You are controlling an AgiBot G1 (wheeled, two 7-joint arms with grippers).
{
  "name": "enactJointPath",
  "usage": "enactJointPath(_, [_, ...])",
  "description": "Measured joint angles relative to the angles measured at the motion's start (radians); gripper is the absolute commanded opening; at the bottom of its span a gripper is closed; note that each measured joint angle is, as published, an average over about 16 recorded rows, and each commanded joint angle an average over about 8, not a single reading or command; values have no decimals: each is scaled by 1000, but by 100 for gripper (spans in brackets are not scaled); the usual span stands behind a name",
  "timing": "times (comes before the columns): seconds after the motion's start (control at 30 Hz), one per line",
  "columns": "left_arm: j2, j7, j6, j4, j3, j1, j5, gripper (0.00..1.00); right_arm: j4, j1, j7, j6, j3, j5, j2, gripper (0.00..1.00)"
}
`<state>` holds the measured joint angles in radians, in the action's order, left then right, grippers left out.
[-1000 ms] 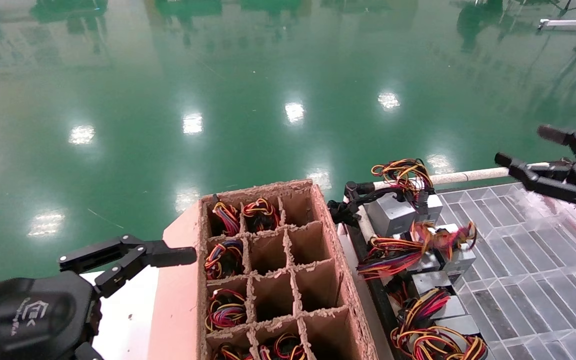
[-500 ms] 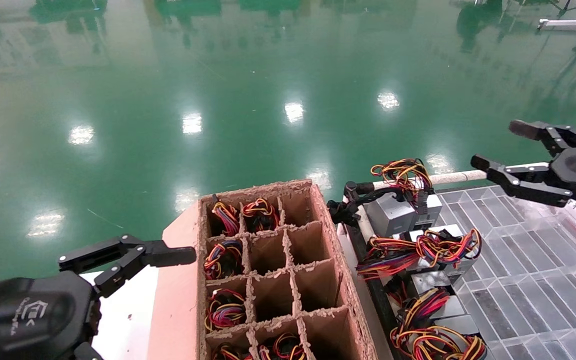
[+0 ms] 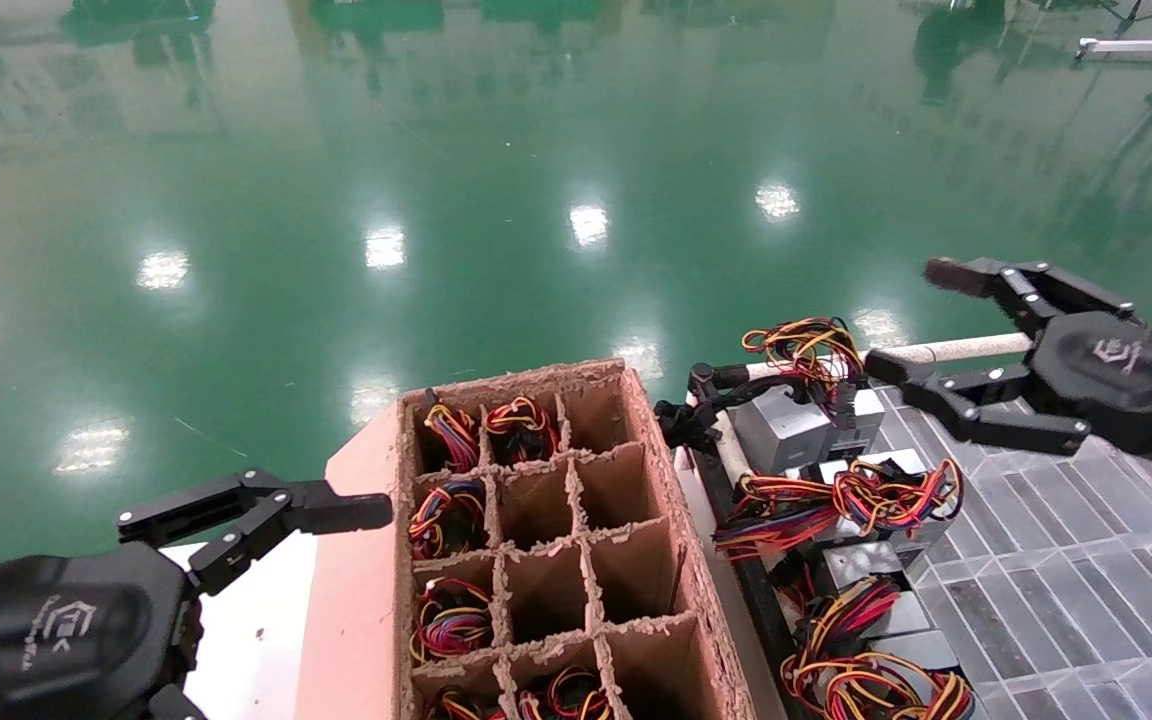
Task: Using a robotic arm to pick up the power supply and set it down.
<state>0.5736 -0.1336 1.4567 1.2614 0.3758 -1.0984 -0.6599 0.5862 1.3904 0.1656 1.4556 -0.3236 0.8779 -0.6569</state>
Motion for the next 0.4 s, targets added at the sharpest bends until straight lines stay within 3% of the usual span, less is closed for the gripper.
enactJointPath(0.4, [0,0,0,0,0,0,0,100,199,-90,-101,11,13,-42,13,100])
